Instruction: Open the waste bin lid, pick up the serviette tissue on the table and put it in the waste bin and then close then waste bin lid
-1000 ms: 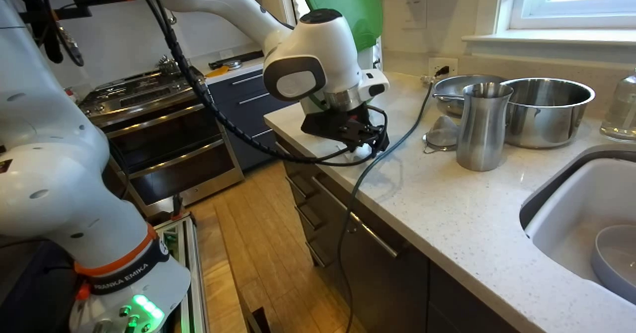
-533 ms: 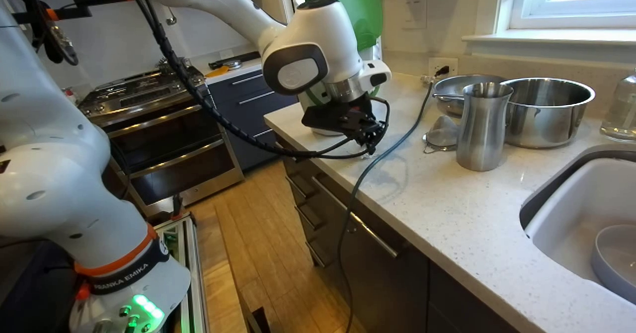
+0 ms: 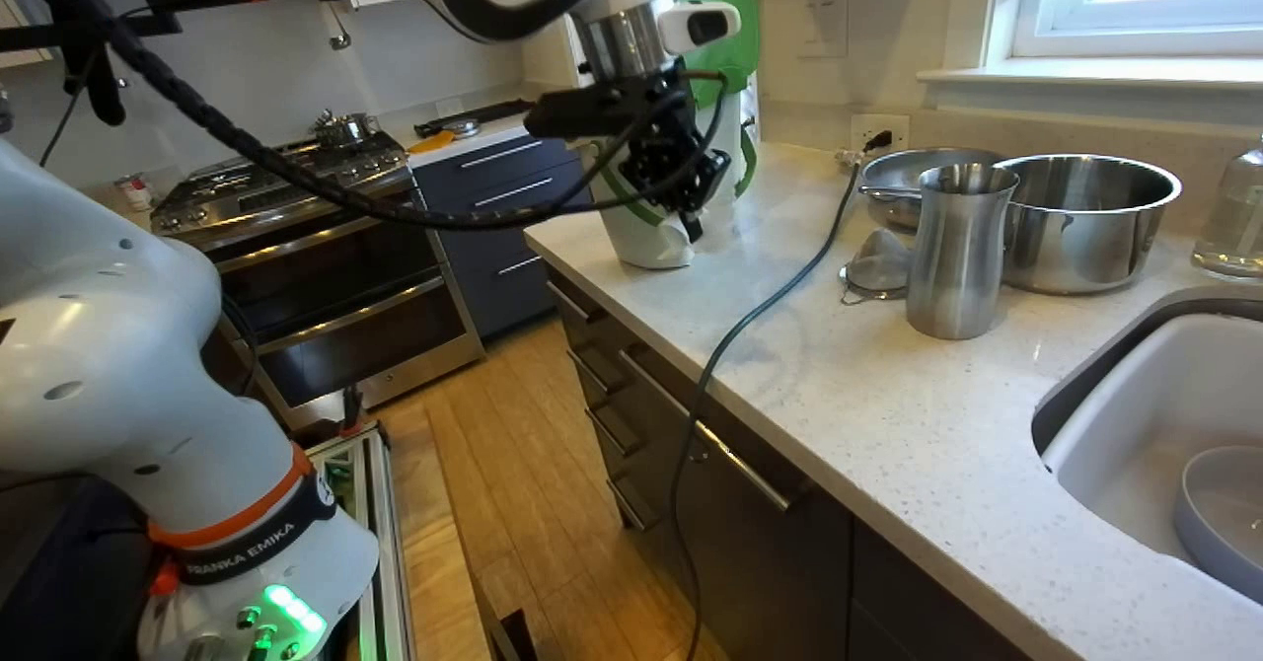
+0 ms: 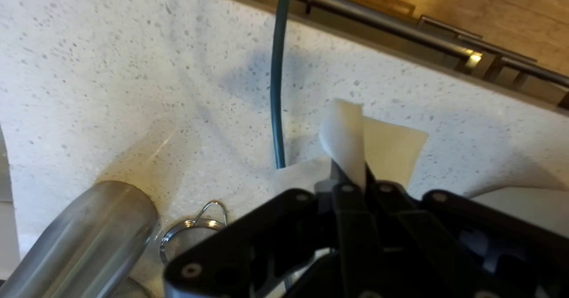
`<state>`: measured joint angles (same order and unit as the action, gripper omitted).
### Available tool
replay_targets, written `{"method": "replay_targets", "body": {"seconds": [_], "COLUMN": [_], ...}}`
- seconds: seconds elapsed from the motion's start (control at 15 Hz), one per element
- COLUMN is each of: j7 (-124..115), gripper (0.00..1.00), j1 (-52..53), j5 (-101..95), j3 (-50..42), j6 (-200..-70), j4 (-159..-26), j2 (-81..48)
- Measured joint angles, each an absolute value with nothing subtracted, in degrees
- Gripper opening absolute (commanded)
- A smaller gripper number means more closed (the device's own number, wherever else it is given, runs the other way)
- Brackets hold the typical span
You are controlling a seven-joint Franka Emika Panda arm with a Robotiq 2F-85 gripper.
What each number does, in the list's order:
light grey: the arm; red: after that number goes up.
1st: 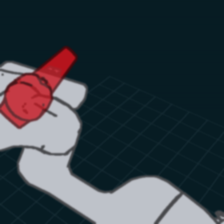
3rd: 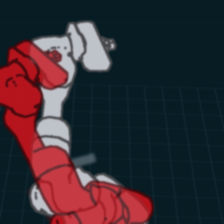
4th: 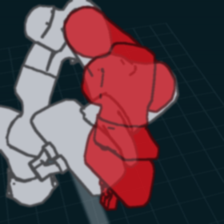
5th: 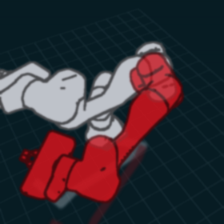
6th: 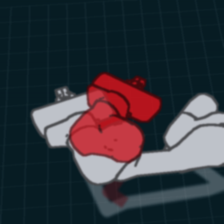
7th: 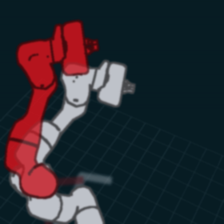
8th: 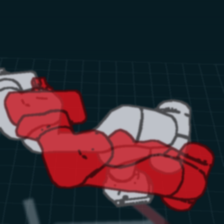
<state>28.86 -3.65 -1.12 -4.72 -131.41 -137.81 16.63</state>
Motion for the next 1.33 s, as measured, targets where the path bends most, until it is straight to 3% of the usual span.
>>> {"method": "replay_targets", "body": {"seconds": [0.47,0.73,0.93,1.33], "j7": [27.67,27.63,27.63,27.46], "gripper": [0.00,0.00,0.00,0.00], "j1": [2.13,7.81,11.20,15.10], "j5": [-0.02,4.54,6.03,5.29], "j3": [-2.73,-1.58,0.57,4.71], "j6": [-106.38,-100.84,-105.82,-133.58], "j4": [-134.08,-132.91,-133.37,-137.68], "j2": [33.15,38.04,38.79,35.12]}}
